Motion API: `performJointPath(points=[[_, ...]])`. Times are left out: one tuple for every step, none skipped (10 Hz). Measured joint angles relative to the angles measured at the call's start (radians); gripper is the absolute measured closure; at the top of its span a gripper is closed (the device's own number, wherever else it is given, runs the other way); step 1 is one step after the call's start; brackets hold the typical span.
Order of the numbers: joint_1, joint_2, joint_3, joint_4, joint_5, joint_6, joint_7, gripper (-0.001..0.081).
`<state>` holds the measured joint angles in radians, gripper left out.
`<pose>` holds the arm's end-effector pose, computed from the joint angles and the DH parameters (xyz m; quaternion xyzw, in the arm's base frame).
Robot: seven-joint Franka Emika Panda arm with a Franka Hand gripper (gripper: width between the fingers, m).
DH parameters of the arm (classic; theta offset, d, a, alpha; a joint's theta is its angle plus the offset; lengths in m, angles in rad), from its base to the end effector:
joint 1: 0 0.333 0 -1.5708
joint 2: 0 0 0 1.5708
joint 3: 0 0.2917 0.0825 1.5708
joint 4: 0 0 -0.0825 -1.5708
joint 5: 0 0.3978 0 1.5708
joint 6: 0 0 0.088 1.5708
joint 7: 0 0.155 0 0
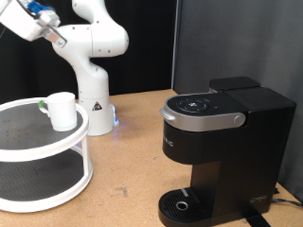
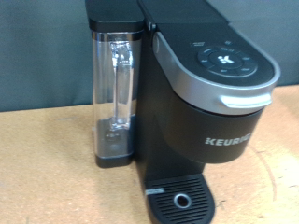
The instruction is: Make a cup of coffee with the keurig machine
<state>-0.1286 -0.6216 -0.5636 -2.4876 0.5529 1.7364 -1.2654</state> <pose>0.3406 -0.1787 0.4258 -0.8726 -0.2408 -0.2651 0.3321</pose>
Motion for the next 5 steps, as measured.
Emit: performJointPath(points=[[-0.011, -0.017, -0.037, -0.004, -0.009, -0.031, -0.03, 0.0806], [-0.023, -0.024, -0.071, 0.002, -0.028, -0.08, -0.039, 0.0806], [-0.039, -0.026, -0.098, 0.012, -0.053, -0.124, -0.04, 0.0806], [-0.058, -0.027, -0.12, 0.023, -0.077, -0.164, -0.028, 0.0806], [-0.079, -0.027, -0.127, 0.029, -0.106, -0.181, 0.003, 0.0806]])
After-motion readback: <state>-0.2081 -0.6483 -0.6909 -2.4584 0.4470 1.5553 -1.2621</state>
